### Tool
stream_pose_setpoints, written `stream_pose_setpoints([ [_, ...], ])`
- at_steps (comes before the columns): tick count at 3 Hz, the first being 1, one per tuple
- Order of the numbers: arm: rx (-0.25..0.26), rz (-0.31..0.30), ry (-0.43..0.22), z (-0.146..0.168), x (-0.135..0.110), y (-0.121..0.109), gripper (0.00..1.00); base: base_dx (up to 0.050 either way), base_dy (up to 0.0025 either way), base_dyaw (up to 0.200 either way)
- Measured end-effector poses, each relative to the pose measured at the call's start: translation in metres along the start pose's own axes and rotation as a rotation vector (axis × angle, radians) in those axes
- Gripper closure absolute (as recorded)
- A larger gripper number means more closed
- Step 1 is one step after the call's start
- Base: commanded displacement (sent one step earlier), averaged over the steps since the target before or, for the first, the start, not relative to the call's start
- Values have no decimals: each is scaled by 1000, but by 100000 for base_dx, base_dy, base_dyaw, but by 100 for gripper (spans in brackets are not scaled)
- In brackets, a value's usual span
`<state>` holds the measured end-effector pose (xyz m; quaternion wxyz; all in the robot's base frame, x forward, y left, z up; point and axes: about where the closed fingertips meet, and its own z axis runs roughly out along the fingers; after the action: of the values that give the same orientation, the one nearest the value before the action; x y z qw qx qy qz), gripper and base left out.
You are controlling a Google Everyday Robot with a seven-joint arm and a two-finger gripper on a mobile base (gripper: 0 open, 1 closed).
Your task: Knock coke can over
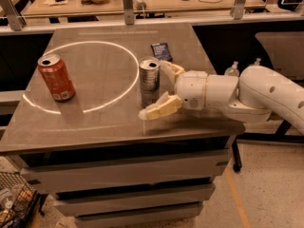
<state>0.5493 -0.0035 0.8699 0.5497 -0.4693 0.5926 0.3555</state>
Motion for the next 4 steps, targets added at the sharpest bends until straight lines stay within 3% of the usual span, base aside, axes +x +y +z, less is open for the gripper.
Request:
stream_pose_setpoints([
  [1,-27,14,3,6,3,2,18,0,0,0],
  [3,-70,33,1,8,6,7,65,0,0,0],
  [4,7,30,-21,-2,2,1,88,0,0,0],
])
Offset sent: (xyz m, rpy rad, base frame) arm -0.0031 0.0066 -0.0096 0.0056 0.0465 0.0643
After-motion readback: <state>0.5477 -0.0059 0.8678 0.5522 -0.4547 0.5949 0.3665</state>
